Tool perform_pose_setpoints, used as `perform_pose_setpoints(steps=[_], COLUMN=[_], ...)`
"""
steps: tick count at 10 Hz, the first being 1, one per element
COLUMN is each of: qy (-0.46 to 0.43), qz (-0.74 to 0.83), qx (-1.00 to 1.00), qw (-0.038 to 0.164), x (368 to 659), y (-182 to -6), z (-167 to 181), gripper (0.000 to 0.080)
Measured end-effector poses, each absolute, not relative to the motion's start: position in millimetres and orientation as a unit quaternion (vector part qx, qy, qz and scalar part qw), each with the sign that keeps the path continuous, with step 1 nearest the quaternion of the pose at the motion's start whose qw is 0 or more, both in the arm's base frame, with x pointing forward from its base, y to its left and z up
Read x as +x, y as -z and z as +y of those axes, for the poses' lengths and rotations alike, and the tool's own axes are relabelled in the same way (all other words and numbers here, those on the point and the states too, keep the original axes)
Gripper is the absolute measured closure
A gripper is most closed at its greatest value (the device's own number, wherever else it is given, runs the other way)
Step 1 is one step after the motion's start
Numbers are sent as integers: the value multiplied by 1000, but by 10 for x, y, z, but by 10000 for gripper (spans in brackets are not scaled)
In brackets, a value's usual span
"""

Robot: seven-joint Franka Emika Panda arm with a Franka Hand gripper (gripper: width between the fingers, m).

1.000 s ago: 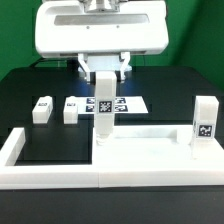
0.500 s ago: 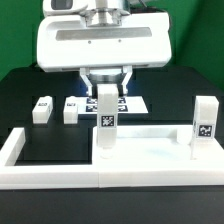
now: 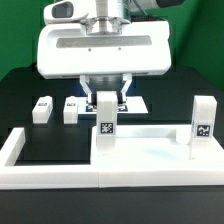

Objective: Assemble desk

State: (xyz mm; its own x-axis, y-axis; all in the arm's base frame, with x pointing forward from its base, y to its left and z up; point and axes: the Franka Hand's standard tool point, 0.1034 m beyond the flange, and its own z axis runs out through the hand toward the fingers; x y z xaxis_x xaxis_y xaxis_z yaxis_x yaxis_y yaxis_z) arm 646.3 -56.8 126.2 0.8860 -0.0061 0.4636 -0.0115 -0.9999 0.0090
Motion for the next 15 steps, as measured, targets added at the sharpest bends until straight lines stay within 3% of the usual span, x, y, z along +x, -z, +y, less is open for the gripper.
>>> perform_pose_setpoints(steps=[3, 5, 8, 15], qy=[-278, -280, -280, -279], qz=[-10, -11, -11, -11], qx=[960, 959, 959, 959], qw=[39, 41, 41, 41], x=[6438, 6428, 6425, 6422], y=[-1258, -1256, -1247, -1238], z=[-654, -669, -670, -670], gripper=[509, 509, 192, 150])
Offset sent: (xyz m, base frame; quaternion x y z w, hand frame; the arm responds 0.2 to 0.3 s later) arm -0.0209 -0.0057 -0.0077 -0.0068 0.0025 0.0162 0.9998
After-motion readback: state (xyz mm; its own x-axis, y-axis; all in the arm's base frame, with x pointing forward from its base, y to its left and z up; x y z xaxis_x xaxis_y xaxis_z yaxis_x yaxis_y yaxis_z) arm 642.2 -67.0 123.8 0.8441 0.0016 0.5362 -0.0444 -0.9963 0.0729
